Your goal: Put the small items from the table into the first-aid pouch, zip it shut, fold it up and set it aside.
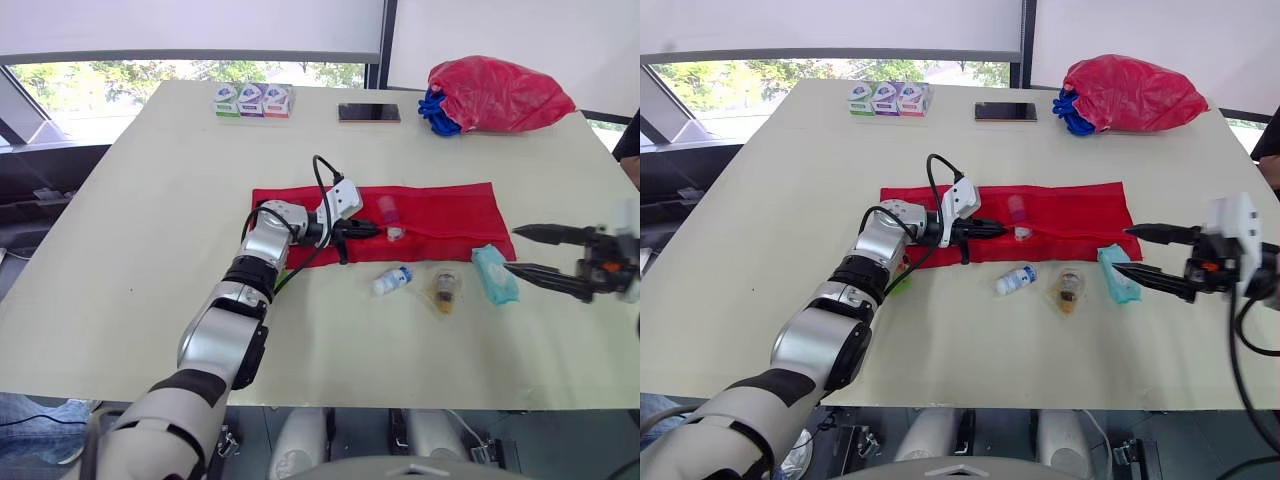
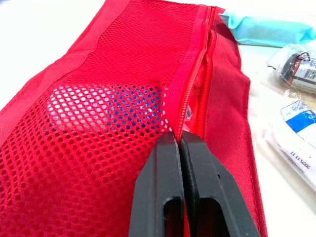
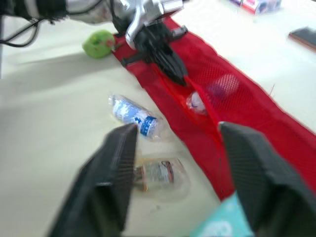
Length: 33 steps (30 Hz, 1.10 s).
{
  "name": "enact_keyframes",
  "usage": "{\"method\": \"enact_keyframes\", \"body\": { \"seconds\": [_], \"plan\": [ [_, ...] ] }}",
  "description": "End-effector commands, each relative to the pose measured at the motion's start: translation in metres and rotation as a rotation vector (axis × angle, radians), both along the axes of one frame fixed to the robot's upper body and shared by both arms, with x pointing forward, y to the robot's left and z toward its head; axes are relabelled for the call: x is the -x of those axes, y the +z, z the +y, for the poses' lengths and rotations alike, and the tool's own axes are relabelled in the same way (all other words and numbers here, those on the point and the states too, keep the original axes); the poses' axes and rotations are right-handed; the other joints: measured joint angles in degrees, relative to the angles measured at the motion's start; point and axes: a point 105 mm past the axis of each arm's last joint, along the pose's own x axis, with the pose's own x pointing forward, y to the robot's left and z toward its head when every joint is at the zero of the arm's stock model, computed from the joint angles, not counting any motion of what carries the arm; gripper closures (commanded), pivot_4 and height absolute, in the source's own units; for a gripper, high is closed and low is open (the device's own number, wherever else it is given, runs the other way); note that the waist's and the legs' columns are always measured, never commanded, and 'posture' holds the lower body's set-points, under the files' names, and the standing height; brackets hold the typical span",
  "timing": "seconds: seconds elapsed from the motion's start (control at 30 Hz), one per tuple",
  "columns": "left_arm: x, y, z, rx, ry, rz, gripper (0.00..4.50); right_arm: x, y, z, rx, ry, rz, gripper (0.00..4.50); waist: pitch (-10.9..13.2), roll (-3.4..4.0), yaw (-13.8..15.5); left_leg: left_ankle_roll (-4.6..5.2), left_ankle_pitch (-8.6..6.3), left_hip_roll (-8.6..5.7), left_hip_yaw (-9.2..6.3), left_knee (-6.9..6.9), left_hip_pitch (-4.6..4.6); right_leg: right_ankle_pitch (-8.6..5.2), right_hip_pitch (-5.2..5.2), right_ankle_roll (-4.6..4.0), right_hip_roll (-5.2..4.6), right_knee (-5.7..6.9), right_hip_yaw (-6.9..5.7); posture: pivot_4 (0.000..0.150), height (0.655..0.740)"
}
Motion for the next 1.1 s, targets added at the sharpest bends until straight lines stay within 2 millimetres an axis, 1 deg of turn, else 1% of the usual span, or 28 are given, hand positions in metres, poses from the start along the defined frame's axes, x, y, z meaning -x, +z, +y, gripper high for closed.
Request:
{"method": "enact_keyframes", "body": {
  "seconds": [0.03,0.13,0.23,0.33,0.43,0.57,0.73,0.77,0.83,0.9,1.0,1.1],
  "plan": [
    [-0.001,0.011,0.000,0.013,-0.022,-0.040,4.50,0.013,0.030,-0.023,0.038,0.028,-0.071,0.06,0.00,0.00,0.05,0.00,0.00,0.01,0.02,0.00,-0.01,0.00,0.00,0.00,-0.02,-0.01,0.01,0.150,0.7400],
    [-0.001,0.010,0.001,0.009,-0.025,-0.042,4.50,0.018,0.041,-0.038,0.093,0.028,-0.056,0.06,0.00,0.00,0.10,0.00,0.00,0.01,0.07,0.00,-0.02,0.00,-0.01,0.00,-0.05,-0.03,0.05,0.150,0.7400],
    [-0.001,0.010,0.000,0.006,-0.028,-0.044,4.50,0.020,0.045,-0.044,0.135,0.034,-0.041,0.06,0.00,0.00,0.12,0.01,0.00,0.02,0.08,0.00,-0.02,0.00,-0.01,0.00,-0.06,-0.04,0.06,0.150,0.7400],
    [-0.001,0.010,-0.001,0.005,-0.033,-0.046,4.50,0.020,0.043,-0.043,0.150,0.056,-0.027,0.06,0.00,0.00,0.10,0.00,0.00,0.06,0.08,0.00,-0.01,0.00,-0.01,0.00,-0.05,-0.02,0.06,0.150,0.7400],
    [-0.001,0.010,-0.001,0.003,-0.036,-0.048,4.50,0.019,0.034,-0.034,0.155,0.092,-0.004,0.06,0.00,0.00,0.09,0.00,0.00,0.09,0.08,0.01,-0.01,0.00,-0.01,0.00,-0.06,-0.02,0.06,0.150,0.7400],
    [0.000,0.010,-0.002,-0.001,-0.042,-0.055,4.50,0.007,0.012,0.004,0.166,0.175,0.003,0.06,0.00,0.00,-0.20,0.00,0.00,0.12,0.08,0.03,0.01,0.00,-0.01,0.01,-0.04,-0.01,0.06,0.150,0.7400],
    [-0.001,0.012,-0.004,0.000,-0.042,-0.061,4.50,-0.011,-0.004,0.044,0.160,0.229,-0.054,0.06,0.01,0.00,0.02,-0.01,0.01,0.09,0.06,0.05,-0.03,0.00,-0.03,0.01,-0.06,0.02,0.06,0.150,0.7400],
    [-0.001,0.012,-0.004,-0.001,-0.044,-0.065,4.50,-0.013,-0.014,0.053,0.187,0.241,-0.025,0.06,0.01,0.00,0.05,-0.01,0.00,0.07,0.05,0.06,-0.03,0.00,-0.03,0.01,-0.06,0.00,0.06,0.150,0.7400],
    [-0.001,0.013,-0.004,-0.001,-0.045,-0.068,4.50,-0.021,-0.030,0.067,0.268,0.239,-0.027,0.06,0.01,0.00,0.08,-0.01,0.00,0.05,0.05,0.06,-0.05,0.00,-0.04,0.01,-0.07,0.00,0.05,0.150,0.7400],
    [-0.001,0.013,-0.004,-0.002,-0.045,-0.068,4.50,-0.027,-0.038,0.080,0.303,0.265,-0.063,0.06,0.01,0.00,0.18,-0.01,0.01,-0.01,0.03,0.05,-0.07,0.00,-0.05,0.01,-0.06,-0.01,0.03,0.150,0.7400],
    [-0.001,0.013,-0.003,-0.005,-0.044,-0.073,4.50,-0.035,-0.051,0.099,0.355,0.300,-0.060,0.06,0.01,0.01,0.17,-0.01,0.01,-0.05,0.05,0.06,-0.09,0.00,-0.06,0.01,-0.06,-0.02,0.03,0.150,0.7400],
    [-0.001,0.014,-0.002,-0.005,-0.042,-0.075,4.50,-0.044,-0.062,0.111,0.415,0.304,-0.063,0.06,0.01,0.01,0.16,-0.02,0.01,-0.06,0.03,0.07,-0.08,0.00,-0.06,0.01,-0.05,-0.01,0.02,0.150,0.7400]
  ]
}}
